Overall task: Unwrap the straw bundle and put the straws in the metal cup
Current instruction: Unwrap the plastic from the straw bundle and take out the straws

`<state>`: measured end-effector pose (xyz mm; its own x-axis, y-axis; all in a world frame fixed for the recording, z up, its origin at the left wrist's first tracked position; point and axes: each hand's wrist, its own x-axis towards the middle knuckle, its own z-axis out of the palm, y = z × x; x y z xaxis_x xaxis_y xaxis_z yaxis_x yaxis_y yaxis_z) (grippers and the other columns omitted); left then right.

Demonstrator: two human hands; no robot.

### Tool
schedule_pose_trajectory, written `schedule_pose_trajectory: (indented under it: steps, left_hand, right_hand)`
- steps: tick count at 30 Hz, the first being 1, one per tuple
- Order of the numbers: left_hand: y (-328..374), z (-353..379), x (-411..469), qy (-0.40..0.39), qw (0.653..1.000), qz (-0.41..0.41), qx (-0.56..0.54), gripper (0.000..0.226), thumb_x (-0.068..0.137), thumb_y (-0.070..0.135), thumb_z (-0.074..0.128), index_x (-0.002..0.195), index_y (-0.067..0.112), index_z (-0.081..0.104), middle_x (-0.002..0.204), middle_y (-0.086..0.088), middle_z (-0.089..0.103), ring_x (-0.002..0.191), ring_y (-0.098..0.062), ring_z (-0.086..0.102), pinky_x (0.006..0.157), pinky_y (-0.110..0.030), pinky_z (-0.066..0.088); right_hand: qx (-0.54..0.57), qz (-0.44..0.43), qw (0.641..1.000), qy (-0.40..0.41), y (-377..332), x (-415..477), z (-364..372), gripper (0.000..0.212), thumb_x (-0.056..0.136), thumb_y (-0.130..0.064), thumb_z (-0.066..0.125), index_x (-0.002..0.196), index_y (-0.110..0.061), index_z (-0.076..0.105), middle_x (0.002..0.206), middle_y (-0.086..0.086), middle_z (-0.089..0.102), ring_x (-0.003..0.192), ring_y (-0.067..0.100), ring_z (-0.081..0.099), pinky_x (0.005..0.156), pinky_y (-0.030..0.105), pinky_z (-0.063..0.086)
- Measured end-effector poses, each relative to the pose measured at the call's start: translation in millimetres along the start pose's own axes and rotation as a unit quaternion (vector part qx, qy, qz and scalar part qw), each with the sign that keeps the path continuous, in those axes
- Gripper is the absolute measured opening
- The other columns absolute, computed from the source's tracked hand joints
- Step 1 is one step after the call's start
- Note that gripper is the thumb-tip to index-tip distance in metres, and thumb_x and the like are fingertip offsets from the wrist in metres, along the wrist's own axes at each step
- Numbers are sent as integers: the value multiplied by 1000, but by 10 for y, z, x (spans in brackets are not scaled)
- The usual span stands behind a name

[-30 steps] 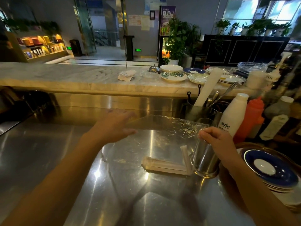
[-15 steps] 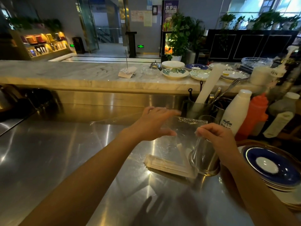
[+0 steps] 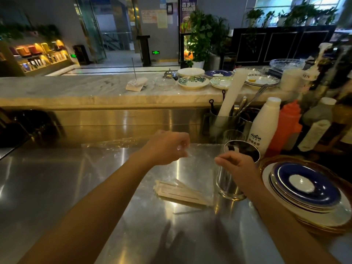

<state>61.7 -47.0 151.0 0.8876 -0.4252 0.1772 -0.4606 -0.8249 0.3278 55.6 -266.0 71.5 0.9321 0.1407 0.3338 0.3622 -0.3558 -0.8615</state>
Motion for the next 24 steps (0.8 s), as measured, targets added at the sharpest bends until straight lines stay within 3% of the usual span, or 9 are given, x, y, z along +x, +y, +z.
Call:
schedule_pose_trajectory:
  steps: [2, 6, 11, 14, 18, 21, 24]
  left_hand:
    - [-7, -5, -10, 0, 1000, -6, -4, 17, 86, 30, 59, 97, 17, 61, 97, -3, 67, 90, -18, 60, 89, -36, 40]
    - [-56, -5, -14, 150, 988, 2, 25, 14, 89, 23, 55, 89, 13, 65, 85, -5, 69, 82, -20, 60, 91, -35, 35]
    - [-119, -7, -37, 25, 998, -37, 34, 21, 87, 35, 56, 98, 18, 61, 97, -2, 66, 89, -18, 58, 85, -38, 42]
    - [-172, -16, -61, 28, 998, -48, 25, 21, 89, 34, 53, 91, 15, 62, 86, 1, 63, 83, -18, 58, 74, -31, 41]
    - [-205, -81, -75, 43, 998, -40, 3, 19, 90, 30, 52, 79, 16, 61, 68, 7, 54, 67, -14, 53, 59, -25, 38]
    - [-187, -179, -39, 57, 998, -27, 10, 20, 89, 29, 53, 76, 18, 61, 64, 13, 52, 66, -14, 54, 57, -22, 37]
    - [-150, -309, 24, 61, 998, -11, 17, 18, 89, 29, 54, 75, 20, 60, 70, 0, 61, 68, -20, 57, 62, -30, 42]
  right_hand:
    - [-7, -2, 1000, -14, 12, 1, 36, 20, 84, -16, 59, 76, -34, 59, 76, -7, 63, 71, -2, 58, 64, 9, 48]
    - [-35, 21, 996, -79, 92, -11, 118, 20, 83, -14, 60, 79, -34, 58, 80, -12, 62, 79, 2, 59, 68, 14, 48]
    - [-61, 56, 995, -59, 249, -82, 217, 9, 83, -12, 61, 86, -18, 66, 73, -17, 59, 72, -3, 57, 61, 8, 43]
    - [-21, 55, 997, -42, 262, -109, 214, 24, 82, -10, 62, 75, -33, 62, 73, -14, 62, 70, -2, 60, 60, 8, 46]
    - [15, 88, 994, -59, 314, -148, 216, 21, 81, -9, 64, 76, -30, 62, 77, -8, 64, 76, 5, 62, 63, 11, 46]
    - [26, 119, 991, -57, 375, -201, 241, 13, 81, -8, 64, 81, -22, 65, 78, -6, 65, 78, 8, 62, 64, 12, 45]
    - [53, 133, 988, -49, 385, -245, 254, 19, 80, -6, 64, 78, -25, 65, 77, -7, 66, 74, 3, 62, 60, 6, 47]
